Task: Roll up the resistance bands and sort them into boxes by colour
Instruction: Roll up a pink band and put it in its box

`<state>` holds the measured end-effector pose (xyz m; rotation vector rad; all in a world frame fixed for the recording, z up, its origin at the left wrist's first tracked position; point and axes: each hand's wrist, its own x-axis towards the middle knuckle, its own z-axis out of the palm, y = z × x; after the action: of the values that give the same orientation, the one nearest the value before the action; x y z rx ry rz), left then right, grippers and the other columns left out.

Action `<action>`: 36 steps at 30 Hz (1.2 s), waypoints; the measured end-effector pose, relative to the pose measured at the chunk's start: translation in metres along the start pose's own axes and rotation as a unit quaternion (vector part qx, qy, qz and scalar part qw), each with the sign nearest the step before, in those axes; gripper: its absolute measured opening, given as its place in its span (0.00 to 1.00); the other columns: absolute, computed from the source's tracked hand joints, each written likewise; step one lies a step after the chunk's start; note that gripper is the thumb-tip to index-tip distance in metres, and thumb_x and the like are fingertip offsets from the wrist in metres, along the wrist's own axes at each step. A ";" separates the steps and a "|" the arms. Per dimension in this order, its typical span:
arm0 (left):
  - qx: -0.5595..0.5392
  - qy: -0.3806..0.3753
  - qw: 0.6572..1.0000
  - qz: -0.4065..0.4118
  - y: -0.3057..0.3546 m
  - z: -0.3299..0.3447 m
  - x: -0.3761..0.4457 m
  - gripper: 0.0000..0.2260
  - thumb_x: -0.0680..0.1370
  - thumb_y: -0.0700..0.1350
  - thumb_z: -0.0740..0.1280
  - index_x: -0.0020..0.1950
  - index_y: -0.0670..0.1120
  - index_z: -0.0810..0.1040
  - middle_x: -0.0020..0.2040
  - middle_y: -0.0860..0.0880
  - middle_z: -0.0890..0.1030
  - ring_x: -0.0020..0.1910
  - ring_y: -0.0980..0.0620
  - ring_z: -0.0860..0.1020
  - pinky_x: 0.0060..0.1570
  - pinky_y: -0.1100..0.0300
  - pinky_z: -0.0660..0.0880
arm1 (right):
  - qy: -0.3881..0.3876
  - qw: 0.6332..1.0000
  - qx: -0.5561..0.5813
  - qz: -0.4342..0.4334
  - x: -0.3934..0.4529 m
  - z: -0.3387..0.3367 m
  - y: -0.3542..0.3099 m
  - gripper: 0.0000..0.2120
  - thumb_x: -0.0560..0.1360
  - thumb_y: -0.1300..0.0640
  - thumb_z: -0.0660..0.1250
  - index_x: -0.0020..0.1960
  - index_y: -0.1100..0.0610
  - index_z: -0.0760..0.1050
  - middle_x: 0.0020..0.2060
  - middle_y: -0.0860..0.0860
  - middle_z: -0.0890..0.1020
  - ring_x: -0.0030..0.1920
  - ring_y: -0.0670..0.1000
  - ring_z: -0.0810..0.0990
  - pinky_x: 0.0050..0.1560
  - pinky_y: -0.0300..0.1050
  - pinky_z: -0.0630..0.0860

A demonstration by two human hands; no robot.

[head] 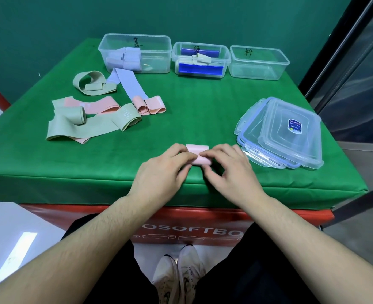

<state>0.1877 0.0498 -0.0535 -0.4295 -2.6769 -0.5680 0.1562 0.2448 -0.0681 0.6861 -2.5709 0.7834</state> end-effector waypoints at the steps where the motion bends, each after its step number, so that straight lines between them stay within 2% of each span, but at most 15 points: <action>1: 0.003 -0.004 1.000 -0.002 0.000 0.000 0.001 0.09 0.80 0.52 0.65 0.59 0.58 0.76 0.56 0.59 0.73 0.39 0.48 0.80 0.32 0.53 0.77 | 0.002 1.000 -0.001 0.002 0.000 0.000 0.000 0.13 0.76 0.47 0.64 0.58 0.48 0.79 0.49 0.44 0.76 0.49 0.50 0.71 0.53 0.53 0.72; 8: 0.011 -0.034 0.999 -0.028 0.001 0.000 0.005 0.12 0.81 0.55 0.62 0.64 0.60 0.75 0.59 0.60 0.72 0.44 0.48 0.80 0.38 0.54 0.76 | 0.005 1.000 -0.008 -0.011 0.001 0.000 0.001 0.11 0.75 0.49 0.66 0.57 0.48 0.77 0.50 0.44 0.76 0.49 0.51 0.72 0.51 0.56 0.73; 14: 0.024 -0.013 1.000 -0.006 0.002 -0.001 0.008 0.11 0.80 0.51 0.64 0.62 0.57 0.75 0.58 0.58 0.73 0.39 0.46 0.79 0.32 0.53 0.76 | -0.009 1.000 -0.007 0.001 0.010 0.001 0.004 0.12 0.76 0.48 0.65 0.57 0.49 0.79 0.48 0.44 0.78 0.48 0.51 0.71 0.51 0.57 0.73; 20: 0.037 -0.024 0.999 -0.008 0.002 -0.002 0.012 0.12 0.81 0.52 0.63 0.63 0.58 0.75 0.58 0.58 0.73 0.42 0.47 0.80 0.34 0.53 0.76 | 0.004 1.000 -0.013 -0.008 0.009 0.000 0.005 0.14 0.75 0.51 0.69 0.60 0.49 0.78 0.50 0.46 0.76 0.49 0.52 0.72 0.53 0.54 0.72; 24: 0.040 -0.033 0.999 -0.014 0.001 -0.002 0.016 0.13 0.81 0.52 0.61 0.65 0.59 0.74 0.58 0.58 0.73 0.43 0.46 0.80 0.35 0.53 0.76 | -0.004 1.000 -0.021 -0.014 0.012 0.001 0.006 0.12 0.75 0.52 0.69 0.58 0.49 0.78 0.49 0.45 0.77 0.48 0.52 0.71 0.52 0.55 0.73; 29: 0.041 -0.017 0.999 0.004 0.001 -0.001 0.016 0.12 0.80 0.50 0.63 0.63 0.57 0.75 0.58 0.58 0.73 0.39 0.45 0.79 0.32 0.54 0.75 | 0.003 1.000 -0.019 -0.001 0.016 0.001 0.008 0.11 0.77 0.50 0.68 0.59 0.49 0.80 0.48 0.45 0.78 0.48 0.51 0.71 0.53 0.52 0.72; 36: 0.050 -0.036 0.998 -0.011 -0.001 0.001 0.019 0.16 0.80 0.52 0.61 0.68 0.60 0.71 0.62 0.60 0.71 0.45 0.47 0.80 0.38 0.54 0.75 | 0.000 1.000 -0.027 -0.005 0.017 0.000 0.004 0.14 0.76 0.51 0.68 0.61 0.49 0.78 0.52 0.46 0.76 0.51 0.52 0.71 0.54 0.54 0.72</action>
<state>0.1703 0.0529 -0.0466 -0.3995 -2.7669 -0.4288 0.1398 0.2413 -0.0619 0.6822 -2.5755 0.7071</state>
